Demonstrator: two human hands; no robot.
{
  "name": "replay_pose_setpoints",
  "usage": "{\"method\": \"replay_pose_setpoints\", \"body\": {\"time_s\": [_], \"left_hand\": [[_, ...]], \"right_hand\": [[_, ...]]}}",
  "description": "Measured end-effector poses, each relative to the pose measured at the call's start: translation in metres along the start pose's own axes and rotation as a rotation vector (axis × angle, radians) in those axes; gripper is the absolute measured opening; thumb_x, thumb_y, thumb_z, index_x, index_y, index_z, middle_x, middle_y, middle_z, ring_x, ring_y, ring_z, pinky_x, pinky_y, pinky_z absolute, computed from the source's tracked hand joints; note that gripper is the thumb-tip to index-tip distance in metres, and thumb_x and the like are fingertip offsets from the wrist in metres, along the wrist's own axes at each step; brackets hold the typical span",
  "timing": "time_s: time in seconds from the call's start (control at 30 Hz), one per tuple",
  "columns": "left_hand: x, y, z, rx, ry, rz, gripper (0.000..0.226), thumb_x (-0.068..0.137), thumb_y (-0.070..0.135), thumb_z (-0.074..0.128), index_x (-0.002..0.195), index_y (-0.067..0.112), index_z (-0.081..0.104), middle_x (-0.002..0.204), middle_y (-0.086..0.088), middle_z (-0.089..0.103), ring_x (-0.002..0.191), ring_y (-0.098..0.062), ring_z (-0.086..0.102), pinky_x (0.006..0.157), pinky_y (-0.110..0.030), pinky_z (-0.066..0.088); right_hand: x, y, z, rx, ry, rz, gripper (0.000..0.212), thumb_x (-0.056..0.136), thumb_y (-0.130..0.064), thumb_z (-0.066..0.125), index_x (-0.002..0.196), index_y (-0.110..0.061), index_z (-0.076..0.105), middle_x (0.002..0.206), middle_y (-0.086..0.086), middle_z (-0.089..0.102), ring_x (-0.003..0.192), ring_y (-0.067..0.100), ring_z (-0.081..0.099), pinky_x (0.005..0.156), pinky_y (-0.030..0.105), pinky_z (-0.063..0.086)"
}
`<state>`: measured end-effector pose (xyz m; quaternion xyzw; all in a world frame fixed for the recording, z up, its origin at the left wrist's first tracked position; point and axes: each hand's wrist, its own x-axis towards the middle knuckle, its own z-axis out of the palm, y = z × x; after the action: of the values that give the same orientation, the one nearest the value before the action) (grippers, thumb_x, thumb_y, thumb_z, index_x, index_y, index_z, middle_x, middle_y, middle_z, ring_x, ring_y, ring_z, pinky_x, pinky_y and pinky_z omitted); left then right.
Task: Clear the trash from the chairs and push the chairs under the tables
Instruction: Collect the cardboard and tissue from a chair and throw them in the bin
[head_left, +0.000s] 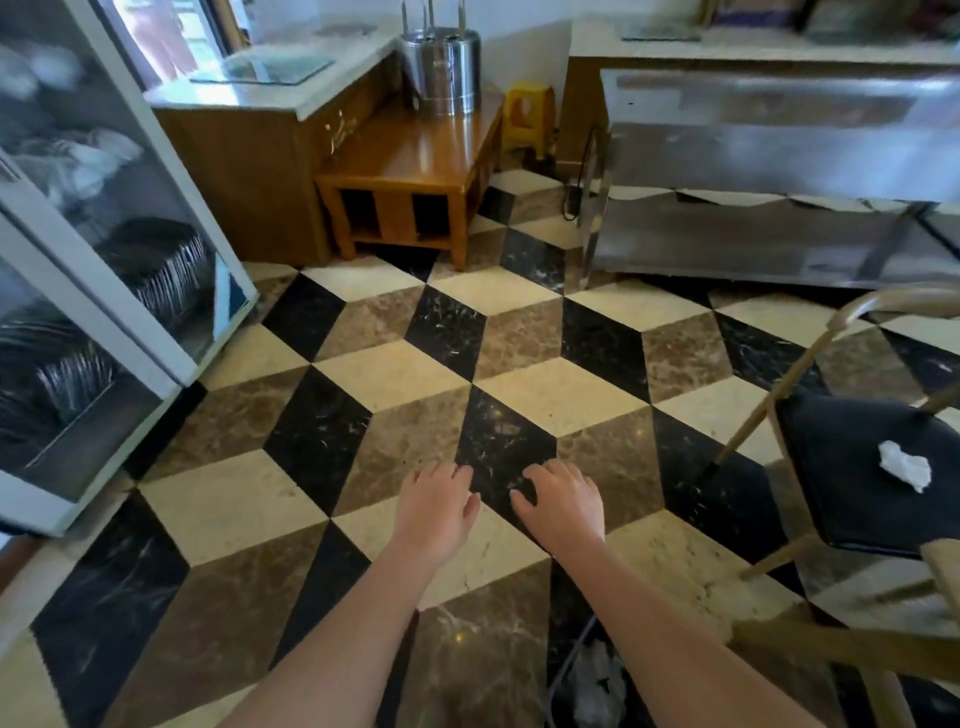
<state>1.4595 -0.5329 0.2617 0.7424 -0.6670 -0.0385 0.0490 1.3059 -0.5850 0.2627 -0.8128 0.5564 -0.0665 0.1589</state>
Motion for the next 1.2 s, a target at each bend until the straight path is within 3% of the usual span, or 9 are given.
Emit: {"method": "replay_pose_setpoints", "body": {"time_s": [0.17, 0.37, 0.57, 0.9, 1.2], "left_hand": [[0.059, -0.042, -0.014, 0.025, -0.037, 0.062, 0.032, 0.094, 0.037, 0.045, 0.118, 0.019, 0.054, 0.119, 0.000, 0.060, 0.112, -0.017, 0.054, 0.097, -0.034, 0.039], [0.150, -0.031, -0.002, -0.021, -0.064, 0.208, 0.035, 0.094, 0.039, 0.044, 0.121, 0.019, 0.053, 0.117, 0.002, 0.060, 0.111, -0.016, 0.053, 0.094, -0.031, 0.041], [0.270, -0.006, 0.010, -0.015, -0.055, 0.304, 0.035, 0.093, 0.038, 0.045, 0.121, 0.020, 0.055, 0.117, 0.002, 0.061, 0.109, -0.015, 0.054, 0.094, -0.030, 0.042], [0.497, 0.085, 0.000, -0.028, -0.023, 0.361, 0.031, 0.091, 0.039, 0.049, 0.112, 0.019, 0.059, 0.105, 0.002, 0.063, 0.098, -0.015, 0.057, 0.086, -0.028, 0.044], [0.684, 0.174, 0.020, -0.031, -0.067, 0.559, 0.033, 0.092, 0.035, 0.046, 0.118, 0.018, 0.057, 0.114, 0.000, 0.061, 0.108, -0.017, 0.054, 0.092, -0.033, 0.043]], "right_hand": [[0.050, -0.027, 0.004, 0.052, 0.043, 0.059, 0.037, 0.091, -0.042, 0.049, 0.119, -0.019, 0.056, 0.116, 0.000, 0.060, 0.108, 0.020, 0.052, 0.092, 0.036, 0.043], [0.120, -0.002, -0.008, 0.001, 0.074, 0.150, 0.037, 0.092, -0.042, 0.049, 0.122, -0.020, 0.054, 0.123, 0.000, 0.058, 0.116, 0.019, 0.048, 0.097, 0.035, 0.040], [0.217, 0.059, -0.018, -0.003, 0.107, 0.261, 0.035, 0.091, -0.046, 0.048, 0.118, -0.024, 0.056, 0.122, -0.003, 0.059, 0.114, 0.018, 0.050, 0.098, 0.034, 0.041], [0.387, 0.194, -0.106, -0.069, 0.102, 0.316, 0.036, 0.092, -0.042, 0.047, 0.118, -0.019, 0.056, 0.120, 0.001, 0.058, 0.112, 0.021, 0.048, 0.093, 0.036, 0.042], [0.511, 0.302, -0.150, -0.015, 0.211, 0.475, 0.027, 0.091, -0.040, 0.049, 0.108, -0.021, 0.058, 0.112, 0.000, 0.059, 0.106, 0.020, 0.051, 0.090, 0.035, 0.043]]}}
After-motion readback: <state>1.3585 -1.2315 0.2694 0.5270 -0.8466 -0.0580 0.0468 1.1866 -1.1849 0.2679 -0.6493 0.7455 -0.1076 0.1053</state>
